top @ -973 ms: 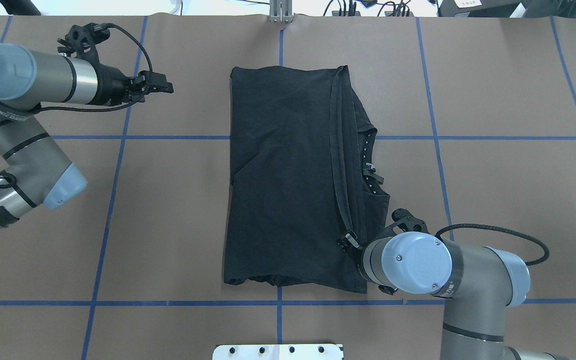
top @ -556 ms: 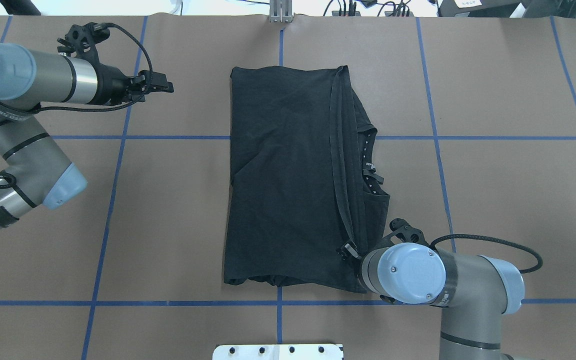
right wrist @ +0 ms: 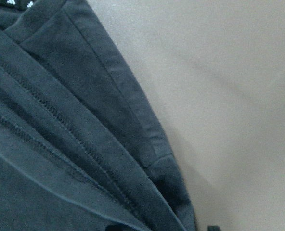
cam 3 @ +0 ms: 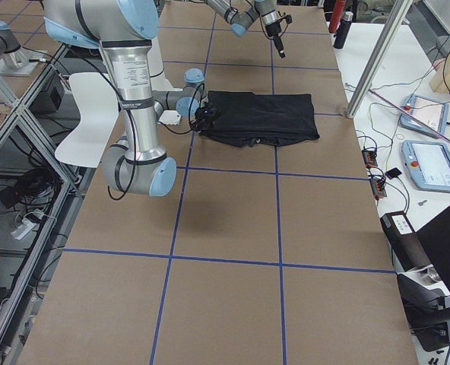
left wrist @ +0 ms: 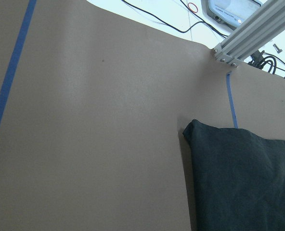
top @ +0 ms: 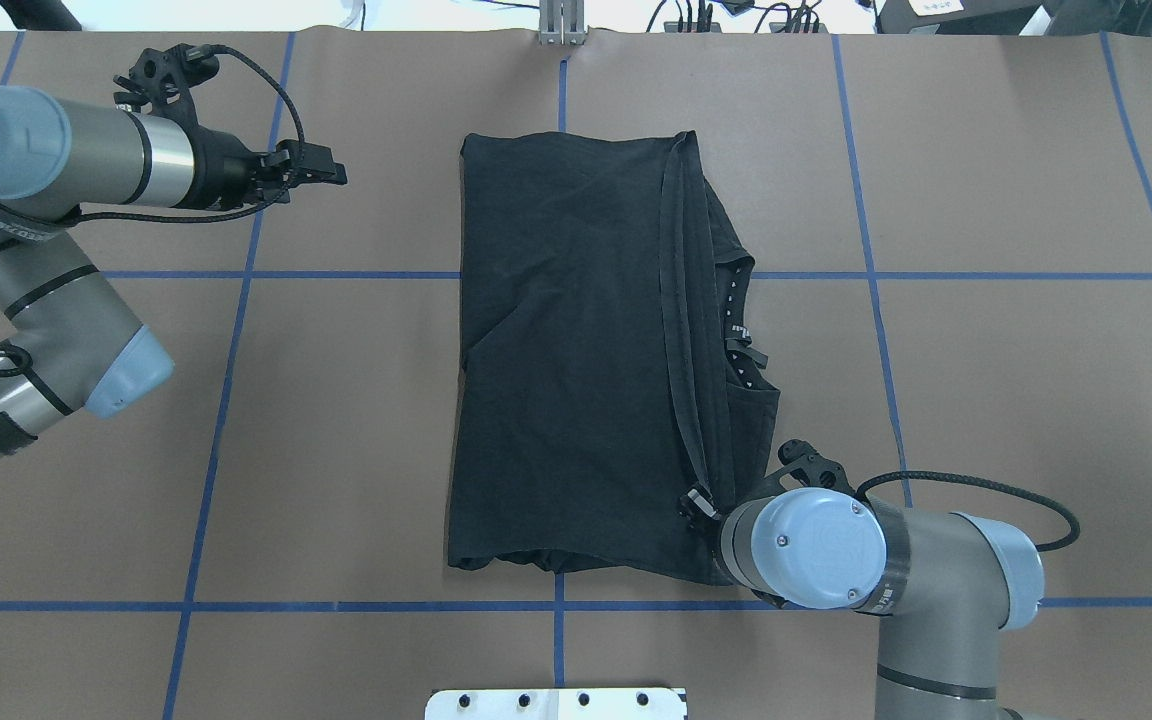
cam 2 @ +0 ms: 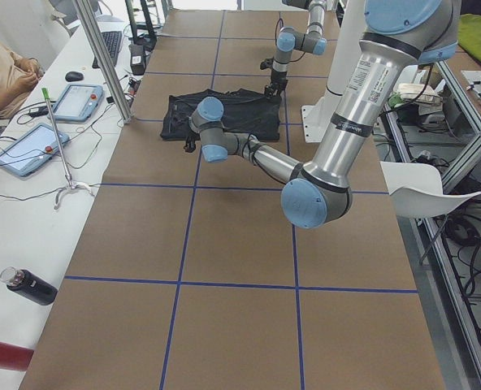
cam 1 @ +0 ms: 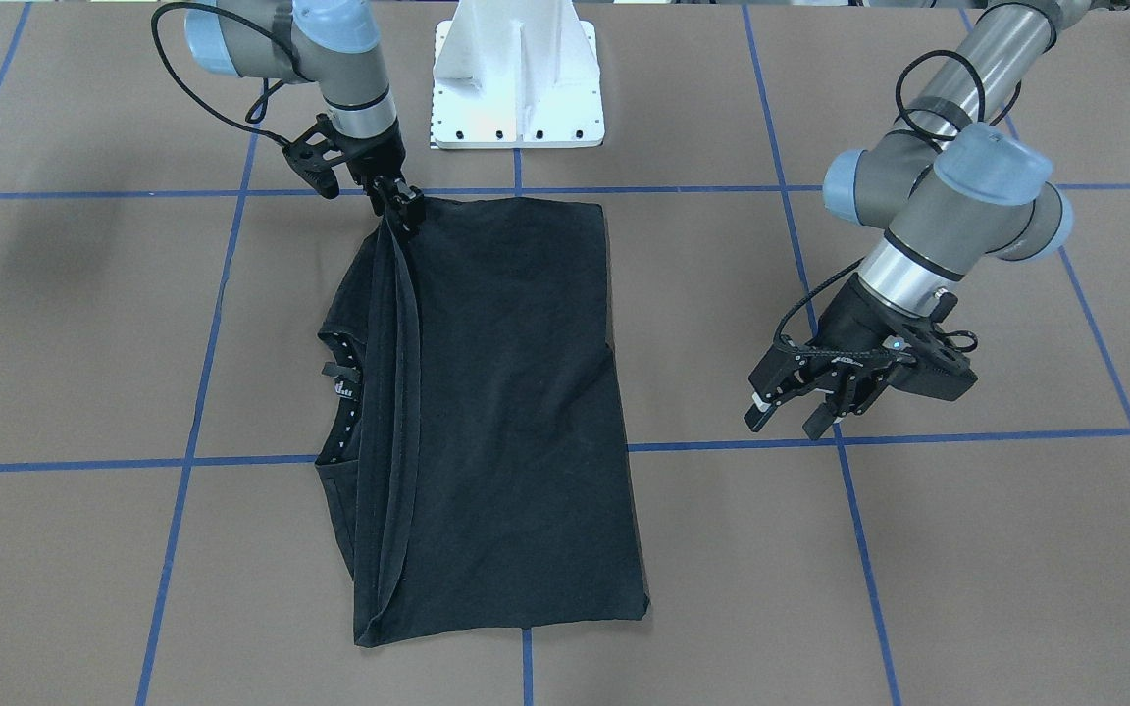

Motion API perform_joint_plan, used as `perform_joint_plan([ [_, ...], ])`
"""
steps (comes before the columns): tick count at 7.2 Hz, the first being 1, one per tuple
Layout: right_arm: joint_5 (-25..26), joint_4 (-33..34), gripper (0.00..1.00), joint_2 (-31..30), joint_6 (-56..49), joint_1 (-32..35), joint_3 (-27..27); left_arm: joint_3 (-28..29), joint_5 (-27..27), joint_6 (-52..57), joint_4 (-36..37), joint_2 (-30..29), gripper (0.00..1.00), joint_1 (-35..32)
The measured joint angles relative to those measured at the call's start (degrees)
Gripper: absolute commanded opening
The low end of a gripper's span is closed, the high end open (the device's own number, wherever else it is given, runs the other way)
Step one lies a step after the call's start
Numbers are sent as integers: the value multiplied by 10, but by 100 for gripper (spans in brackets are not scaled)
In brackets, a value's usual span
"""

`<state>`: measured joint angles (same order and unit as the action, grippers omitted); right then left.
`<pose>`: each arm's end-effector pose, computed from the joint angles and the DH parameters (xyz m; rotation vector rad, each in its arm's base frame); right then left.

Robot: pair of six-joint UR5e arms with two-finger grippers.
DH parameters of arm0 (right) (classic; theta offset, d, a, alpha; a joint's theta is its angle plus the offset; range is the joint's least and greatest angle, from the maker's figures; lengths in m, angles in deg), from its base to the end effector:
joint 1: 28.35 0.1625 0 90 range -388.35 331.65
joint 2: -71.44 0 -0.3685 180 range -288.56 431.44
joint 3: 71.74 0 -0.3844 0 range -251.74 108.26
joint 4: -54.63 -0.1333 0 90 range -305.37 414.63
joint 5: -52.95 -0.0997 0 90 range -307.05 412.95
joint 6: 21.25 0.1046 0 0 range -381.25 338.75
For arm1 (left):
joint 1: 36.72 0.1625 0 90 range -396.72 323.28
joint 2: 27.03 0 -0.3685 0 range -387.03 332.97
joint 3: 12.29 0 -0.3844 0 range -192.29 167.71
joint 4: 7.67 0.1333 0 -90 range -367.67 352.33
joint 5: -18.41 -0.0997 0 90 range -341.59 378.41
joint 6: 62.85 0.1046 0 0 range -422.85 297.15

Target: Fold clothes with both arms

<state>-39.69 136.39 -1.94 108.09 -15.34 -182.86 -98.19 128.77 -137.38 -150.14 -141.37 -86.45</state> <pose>-0.5107 -0.2499 0.2812 -0.2325 -0.7964 0.8442 0.3370 -0.5478 0.2992 0.4189 1.2241 -0.2873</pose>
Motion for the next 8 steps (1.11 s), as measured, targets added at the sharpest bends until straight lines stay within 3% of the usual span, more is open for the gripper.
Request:
perform_joint_plan([
  [1, 0, 0, 0, 2, 5, 0, 0, 0, 0, 0, 0, 0, 87, 0],
  [6, -6, -1, 0, 2, 16, 7, -18, -2, 1, -1, 0, 1, 87, 0],
  [8, -10, 0, 0, -6, 15, 11, -32, -32, 1, -50, -1, 13, 87, 4],
])
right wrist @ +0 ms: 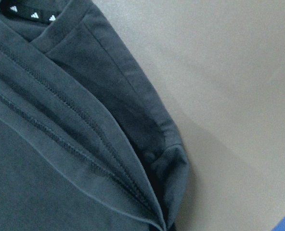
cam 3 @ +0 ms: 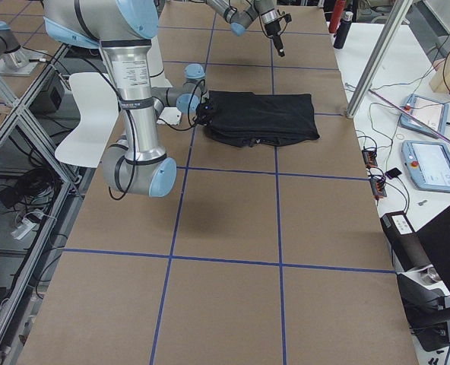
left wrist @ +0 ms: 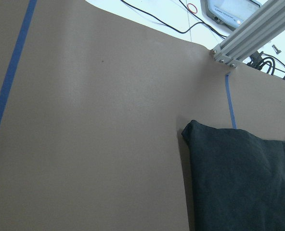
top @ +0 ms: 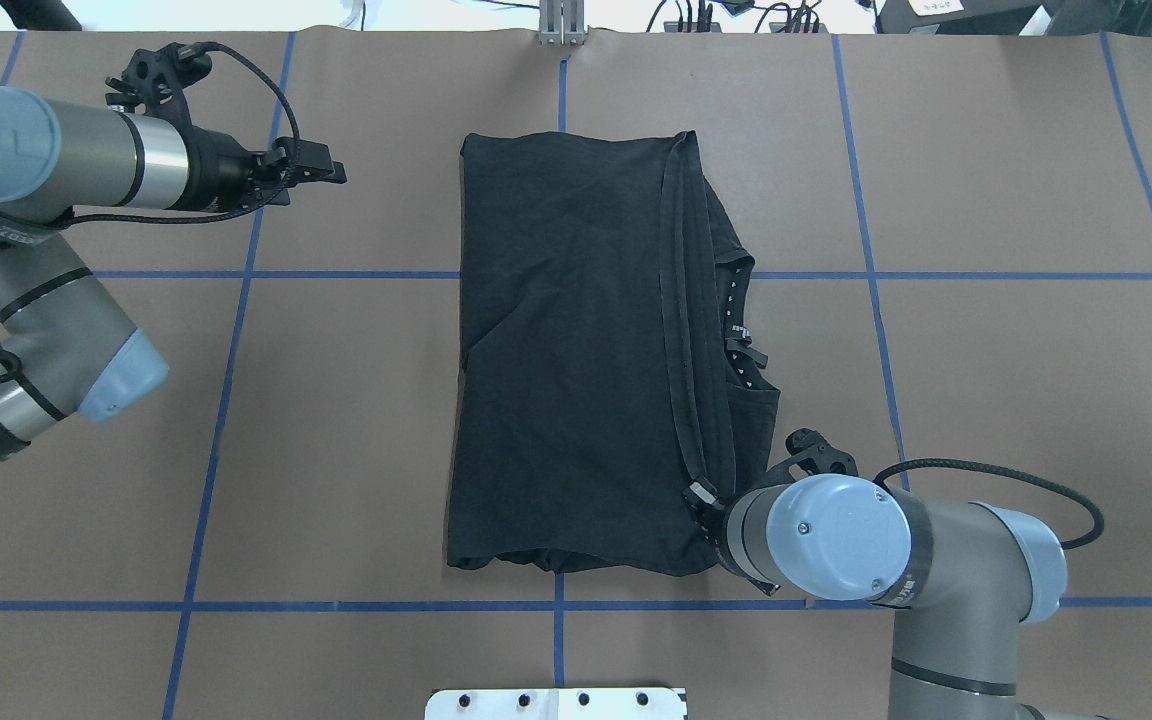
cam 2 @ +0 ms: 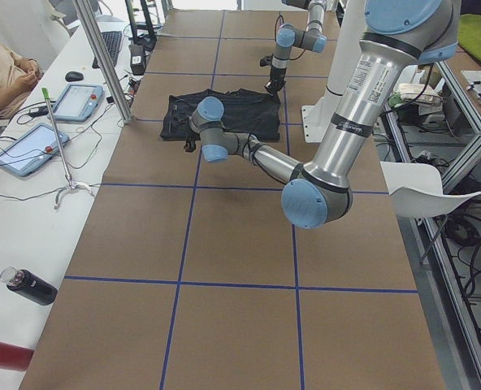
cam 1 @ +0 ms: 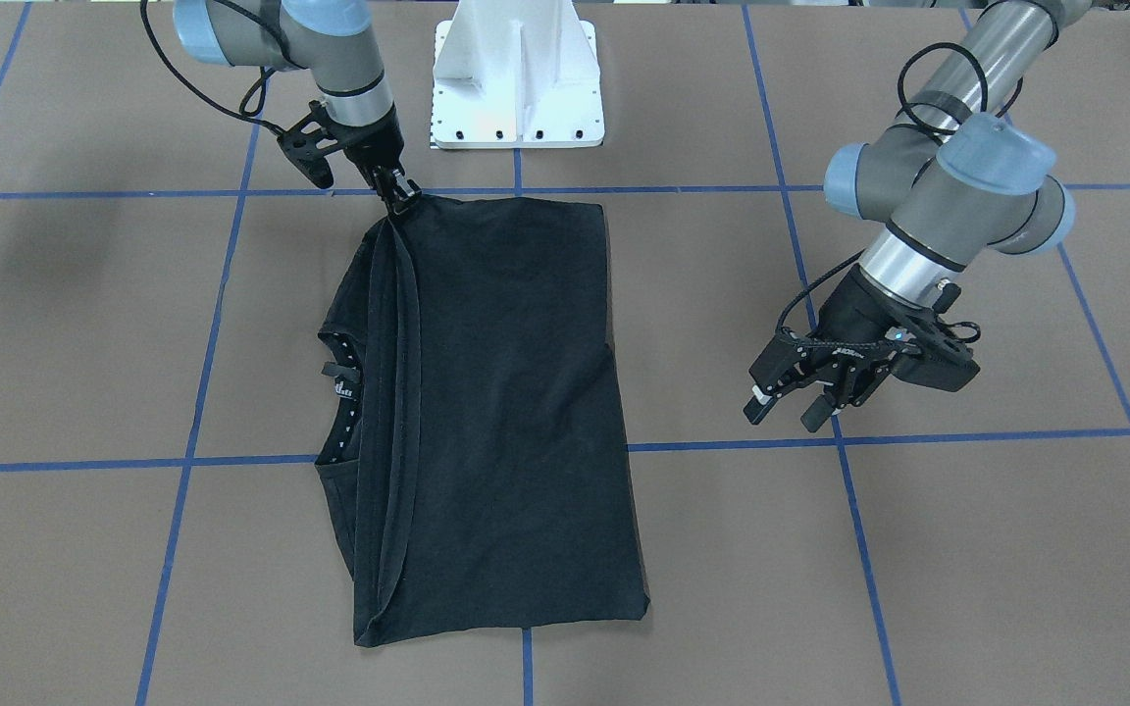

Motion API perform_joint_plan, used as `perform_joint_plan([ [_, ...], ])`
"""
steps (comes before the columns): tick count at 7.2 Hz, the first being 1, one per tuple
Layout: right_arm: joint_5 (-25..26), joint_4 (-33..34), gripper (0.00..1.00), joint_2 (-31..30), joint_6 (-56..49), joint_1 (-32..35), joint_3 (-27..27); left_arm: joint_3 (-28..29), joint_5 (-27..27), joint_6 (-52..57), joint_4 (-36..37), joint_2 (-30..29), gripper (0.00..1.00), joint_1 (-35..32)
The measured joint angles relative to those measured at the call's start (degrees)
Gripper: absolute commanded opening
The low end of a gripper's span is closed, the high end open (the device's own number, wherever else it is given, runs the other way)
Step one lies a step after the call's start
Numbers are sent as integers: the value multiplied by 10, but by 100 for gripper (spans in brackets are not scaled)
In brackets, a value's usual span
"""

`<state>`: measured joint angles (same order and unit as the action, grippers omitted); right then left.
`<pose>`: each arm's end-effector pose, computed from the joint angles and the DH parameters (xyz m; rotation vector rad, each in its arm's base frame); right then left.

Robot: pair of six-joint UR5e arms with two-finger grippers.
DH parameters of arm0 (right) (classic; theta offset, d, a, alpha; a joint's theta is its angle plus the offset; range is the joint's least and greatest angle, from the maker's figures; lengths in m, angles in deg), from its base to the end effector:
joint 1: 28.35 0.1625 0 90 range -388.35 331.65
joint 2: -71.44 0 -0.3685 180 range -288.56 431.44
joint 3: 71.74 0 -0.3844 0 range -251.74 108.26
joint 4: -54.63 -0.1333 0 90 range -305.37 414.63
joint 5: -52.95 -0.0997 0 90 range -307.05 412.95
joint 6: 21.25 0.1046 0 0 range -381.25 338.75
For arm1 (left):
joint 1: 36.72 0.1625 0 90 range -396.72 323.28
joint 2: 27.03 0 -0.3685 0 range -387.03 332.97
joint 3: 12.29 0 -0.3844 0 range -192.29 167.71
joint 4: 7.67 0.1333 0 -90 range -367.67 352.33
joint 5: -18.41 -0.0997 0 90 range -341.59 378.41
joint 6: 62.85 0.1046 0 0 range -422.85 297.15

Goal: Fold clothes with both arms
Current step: 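Move the left gripper to the shirt corner nearest the robot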

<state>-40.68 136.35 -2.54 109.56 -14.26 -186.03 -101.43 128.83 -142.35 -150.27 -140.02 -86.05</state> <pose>-0.4920 -0.2541 0.2623 -0.2627 -0.8395 0.8713 0.3312 -0.5340 0.2866 0.3807 1.2736 -0.3435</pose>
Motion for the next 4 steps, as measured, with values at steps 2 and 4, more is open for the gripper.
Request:
perform_joint_plan([
  [2, -5, 0, 0, -12, -1, 1, -16, -81, -28, -107, -2, 40, 87, 48],
  [4, -7, 0, 0, -30, -3, 1, -35, -160, -142, -226, 1, 88, 87, 171],
])
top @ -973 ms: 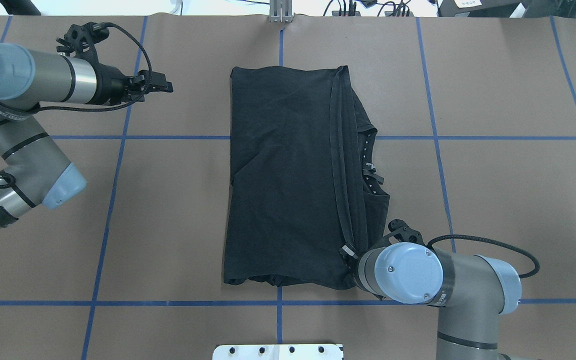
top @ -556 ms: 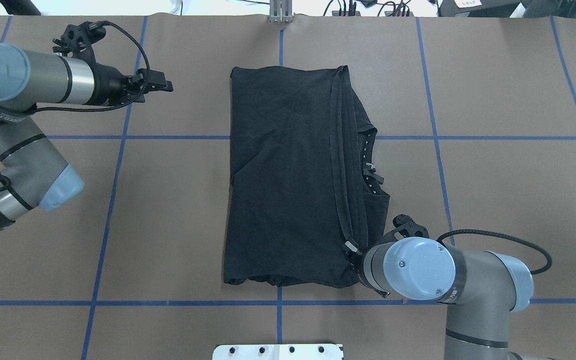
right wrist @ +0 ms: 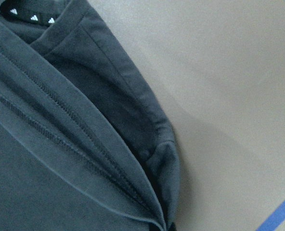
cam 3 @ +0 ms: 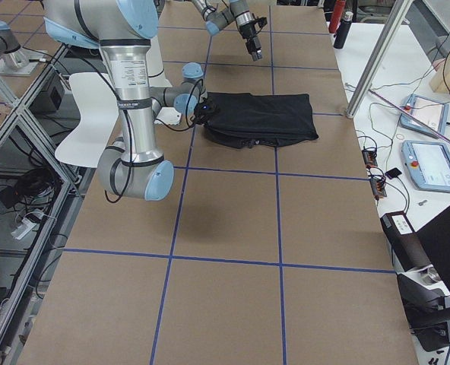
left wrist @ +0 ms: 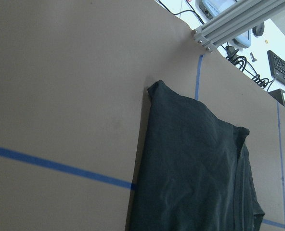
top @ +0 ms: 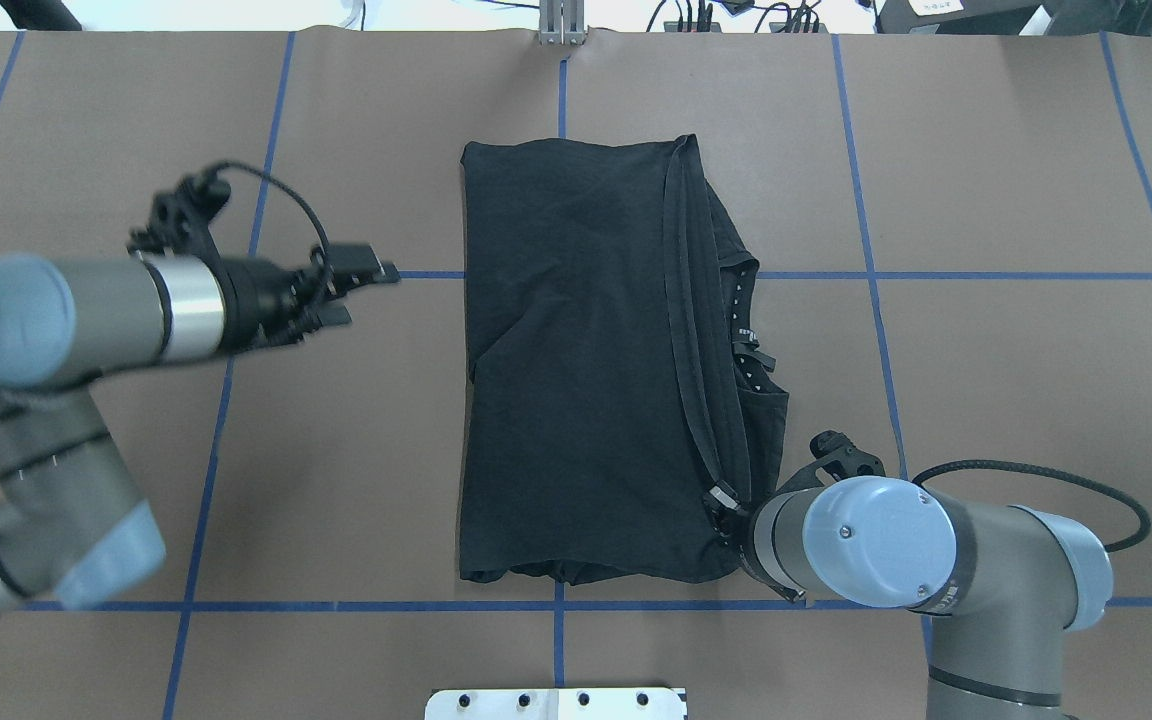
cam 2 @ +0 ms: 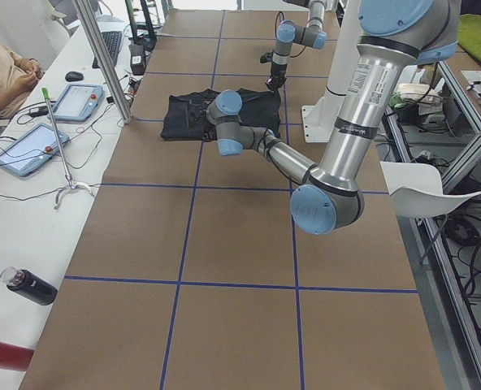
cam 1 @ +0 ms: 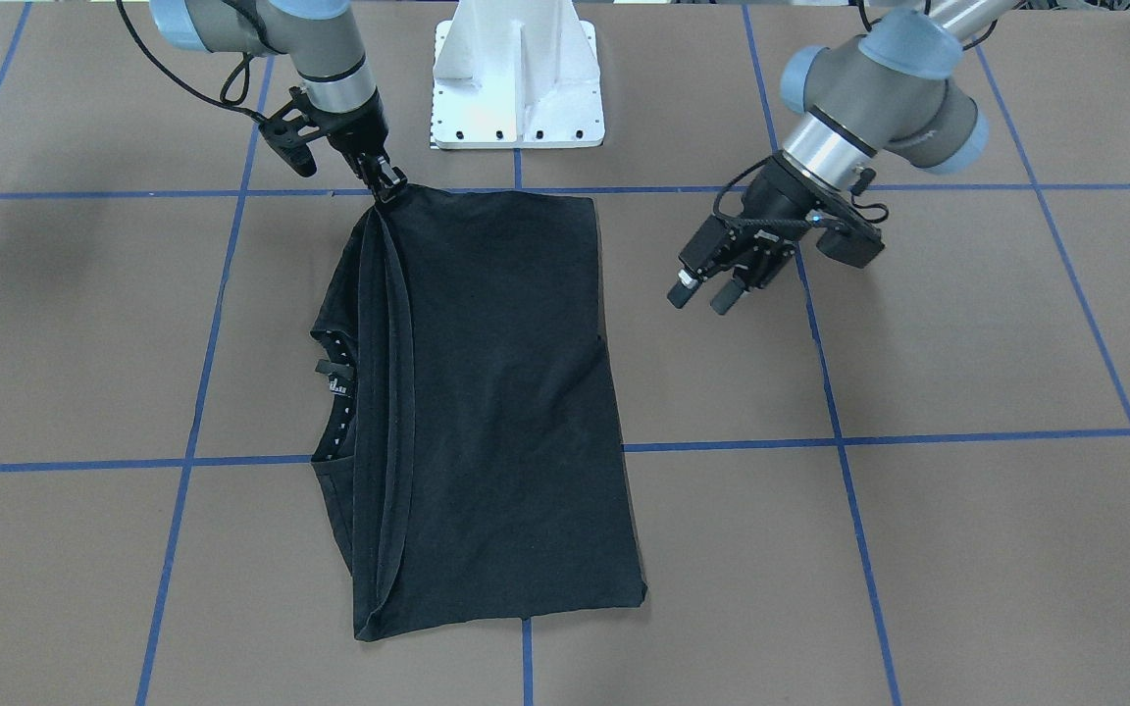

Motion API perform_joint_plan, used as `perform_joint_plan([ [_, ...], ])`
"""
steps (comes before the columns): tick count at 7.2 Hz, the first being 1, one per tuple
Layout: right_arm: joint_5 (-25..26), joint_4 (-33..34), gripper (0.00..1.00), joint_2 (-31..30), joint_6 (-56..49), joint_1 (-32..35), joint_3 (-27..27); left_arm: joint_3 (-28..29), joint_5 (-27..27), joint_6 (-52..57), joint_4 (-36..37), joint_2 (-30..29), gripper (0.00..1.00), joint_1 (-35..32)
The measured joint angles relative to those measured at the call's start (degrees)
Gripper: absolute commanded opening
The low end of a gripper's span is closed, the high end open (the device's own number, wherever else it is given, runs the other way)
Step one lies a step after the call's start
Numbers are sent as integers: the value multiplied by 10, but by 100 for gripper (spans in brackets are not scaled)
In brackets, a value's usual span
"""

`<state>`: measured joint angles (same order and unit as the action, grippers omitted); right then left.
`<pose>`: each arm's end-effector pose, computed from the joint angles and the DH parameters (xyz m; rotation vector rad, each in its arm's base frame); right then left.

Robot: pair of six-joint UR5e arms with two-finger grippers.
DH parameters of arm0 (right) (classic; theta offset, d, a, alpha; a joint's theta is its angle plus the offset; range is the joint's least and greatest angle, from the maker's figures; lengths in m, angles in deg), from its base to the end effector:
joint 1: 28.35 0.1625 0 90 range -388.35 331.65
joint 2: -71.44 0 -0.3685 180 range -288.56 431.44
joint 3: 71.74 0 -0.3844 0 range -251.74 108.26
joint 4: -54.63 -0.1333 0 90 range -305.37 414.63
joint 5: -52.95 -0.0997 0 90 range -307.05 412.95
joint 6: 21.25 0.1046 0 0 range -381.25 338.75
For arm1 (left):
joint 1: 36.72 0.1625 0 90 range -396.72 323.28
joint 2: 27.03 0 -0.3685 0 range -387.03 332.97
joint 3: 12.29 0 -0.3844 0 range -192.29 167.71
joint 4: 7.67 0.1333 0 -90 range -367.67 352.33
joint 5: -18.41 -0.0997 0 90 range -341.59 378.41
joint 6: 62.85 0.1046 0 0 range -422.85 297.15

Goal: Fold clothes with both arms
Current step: 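Move the left gripper to the shirt corner nearest the robot, then grasp the near edge corners with both grippers and pull toward the robot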

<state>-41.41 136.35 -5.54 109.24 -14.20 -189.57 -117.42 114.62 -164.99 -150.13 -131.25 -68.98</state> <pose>-0.4715 -0.2482 0.2630 -0.2738 -0.8462 0.8599 0.3938 -0.3928 0.2474 0.1639 1.4432 -0.5594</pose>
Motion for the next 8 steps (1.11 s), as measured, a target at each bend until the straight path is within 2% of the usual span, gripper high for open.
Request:
perform_joint_plan([
  [1, 0, 0, 0, -4, -1, 0, -3, -18, -65, -55, 11, 16, 87, 73],
  [2, 0, 0, 0, -6, -1, 0, -4, -26, -107, -104, 27, 23, 85, 131],
  [4, 1, 0, 0, -7, -1, 0, -4, -30, -162, -170, 46, 25, 81, 219],
  [6, 1, -1, 0, -7, -1, -1, -4, -21, -184, -202, 69, 13, 78, 271],
  [8, 1, -1, 0, -6, -2, -1, -4, -7, -188, -208, 78, 3, 74, 282],
])
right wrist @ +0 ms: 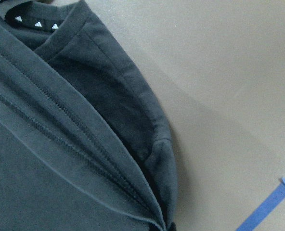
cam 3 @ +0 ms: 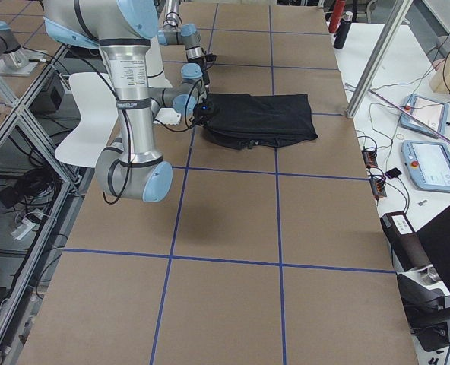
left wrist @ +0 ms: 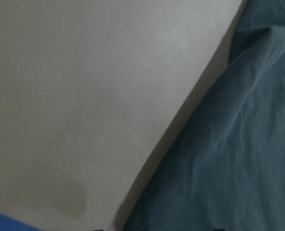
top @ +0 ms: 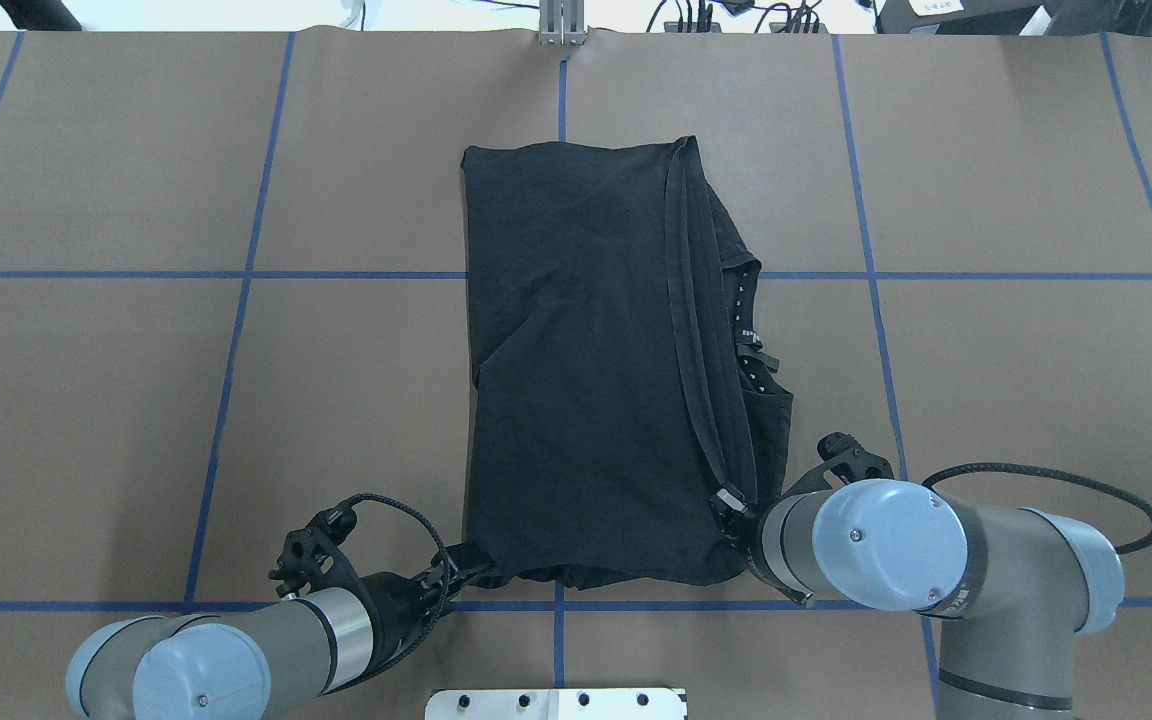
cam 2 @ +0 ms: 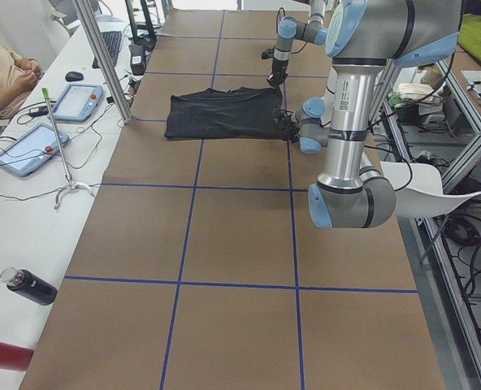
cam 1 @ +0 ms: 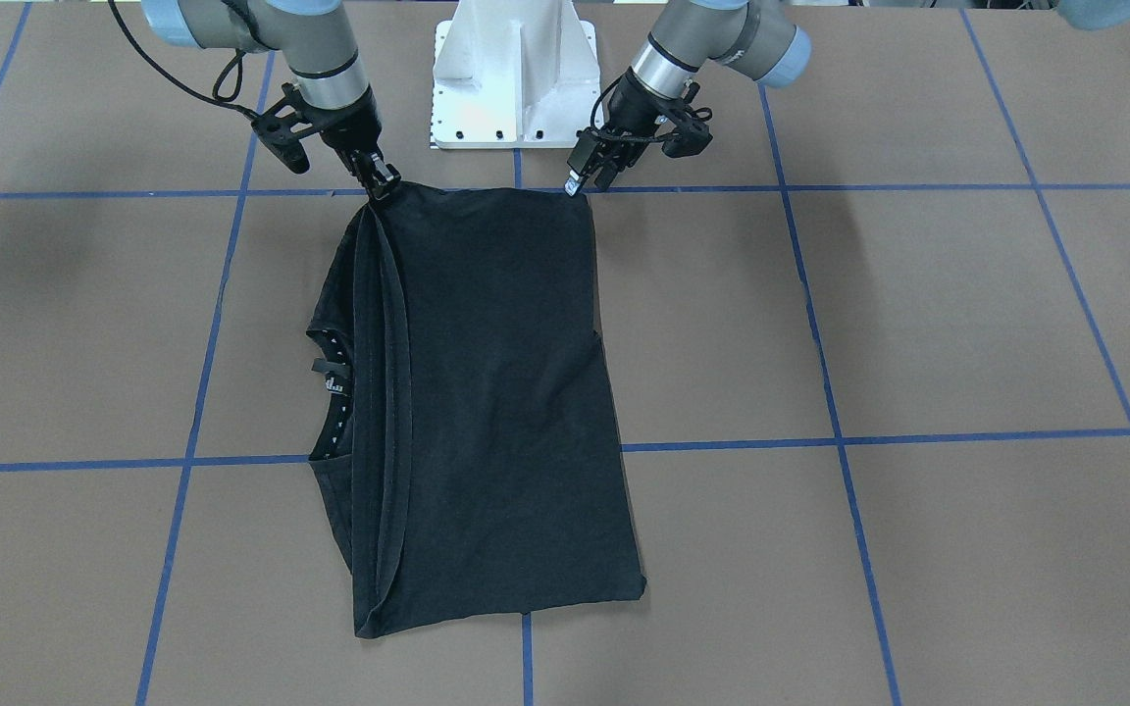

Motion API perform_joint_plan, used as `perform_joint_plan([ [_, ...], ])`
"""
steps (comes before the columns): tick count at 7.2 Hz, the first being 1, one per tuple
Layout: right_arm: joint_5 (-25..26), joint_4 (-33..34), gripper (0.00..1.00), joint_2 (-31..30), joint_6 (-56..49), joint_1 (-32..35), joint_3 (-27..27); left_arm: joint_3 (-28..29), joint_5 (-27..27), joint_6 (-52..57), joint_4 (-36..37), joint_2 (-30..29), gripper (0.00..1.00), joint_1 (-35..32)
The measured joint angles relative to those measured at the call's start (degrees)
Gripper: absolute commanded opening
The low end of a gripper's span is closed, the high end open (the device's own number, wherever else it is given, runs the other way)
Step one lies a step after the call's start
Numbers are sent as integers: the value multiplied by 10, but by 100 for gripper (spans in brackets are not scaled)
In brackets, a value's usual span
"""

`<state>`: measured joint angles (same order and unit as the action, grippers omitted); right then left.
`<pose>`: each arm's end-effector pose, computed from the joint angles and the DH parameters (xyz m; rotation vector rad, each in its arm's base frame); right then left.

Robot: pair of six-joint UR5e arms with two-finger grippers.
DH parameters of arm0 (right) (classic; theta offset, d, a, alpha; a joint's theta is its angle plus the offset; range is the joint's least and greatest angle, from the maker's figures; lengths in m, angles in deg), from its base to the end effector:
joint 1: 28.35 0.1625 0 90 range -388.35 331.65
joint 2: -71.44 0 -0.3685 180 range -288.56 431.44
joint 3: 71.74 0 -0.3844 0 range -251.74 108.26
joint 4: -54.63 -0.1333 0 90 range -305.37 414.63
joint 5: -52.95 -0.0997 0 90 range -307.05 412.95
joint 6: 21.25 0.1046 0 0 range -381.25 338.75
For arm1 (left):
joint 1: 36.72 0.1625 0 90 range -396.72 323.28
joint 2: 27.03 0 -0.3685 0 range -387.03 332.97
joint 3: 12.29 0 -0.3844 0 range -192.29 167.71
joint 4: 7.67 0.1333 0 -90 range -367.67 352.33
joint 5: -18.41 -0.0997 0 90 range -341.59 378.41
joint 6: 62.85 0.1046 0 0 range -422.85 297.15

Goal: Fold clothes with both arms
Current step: 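Grasp the near edge corners with both grippers and pull toward the robot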

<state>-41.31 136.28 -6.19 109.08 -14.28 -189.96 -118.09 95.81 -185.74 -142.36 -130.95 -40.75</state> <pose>-0.4690 -0.2470 0.2657 -0.2708 -0.8432 0.8574 0.5353 -0.1942 0.2610 -0.1434 1.3297 -0.6906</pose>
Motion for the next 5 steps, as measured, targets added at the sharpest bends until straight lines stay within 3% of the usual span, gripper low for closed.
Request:
perform_joint_plan([
  [2, 0, 0, 0, -1, -1, 0, 0, 3, -1, 0, 1, -2, 69, 1],
  [5, 0, 0, 0, -2, -1, 0, -1, 4, -1, 1, 1, -5, 68, -2],
])
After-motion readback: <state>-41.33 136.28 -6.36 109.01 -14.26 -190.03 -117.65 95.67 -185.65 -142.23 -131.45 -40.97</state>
